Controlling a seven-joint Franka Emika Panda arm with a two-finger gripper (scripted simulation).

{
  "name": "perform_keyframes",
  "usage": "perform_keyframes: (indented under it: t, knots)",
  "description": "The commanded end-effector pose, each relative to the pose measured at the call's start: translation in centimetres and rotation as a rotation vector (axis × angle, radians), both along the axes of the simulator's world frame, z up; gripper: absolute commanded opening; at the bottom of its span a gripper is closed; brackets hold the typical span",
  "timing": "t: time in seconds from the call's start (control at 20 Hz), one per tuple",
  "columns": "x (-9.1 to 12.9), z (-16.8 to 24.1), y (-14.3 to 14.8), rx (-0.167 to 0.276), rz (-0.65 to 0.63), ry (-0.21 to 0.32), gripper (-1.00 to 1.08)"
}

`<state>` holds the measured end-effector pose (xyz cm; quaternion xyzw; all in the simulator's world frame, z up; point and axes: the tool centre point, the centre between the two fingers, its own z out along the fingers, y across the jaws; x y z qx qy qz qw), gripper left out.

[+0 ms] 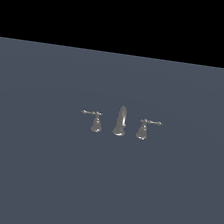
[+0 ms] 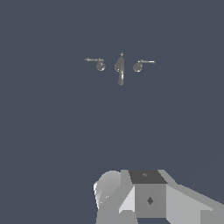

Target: Turn on the faucet by rotating a designated handle.

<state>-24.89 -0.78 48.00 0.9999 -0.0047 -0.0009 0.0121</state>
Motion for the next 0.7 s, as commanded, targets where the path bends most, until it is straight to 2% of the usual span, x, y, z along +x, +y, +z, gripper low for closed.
perform_keyframes:
  t: [0.0,0.65]
  knots:
    - [0.0,0.0,0.0,0.0,0.0,0.0,-1.0]
    - [0.8,-2.3,1.7,0.001,-0.09,-0.001,-1.0]
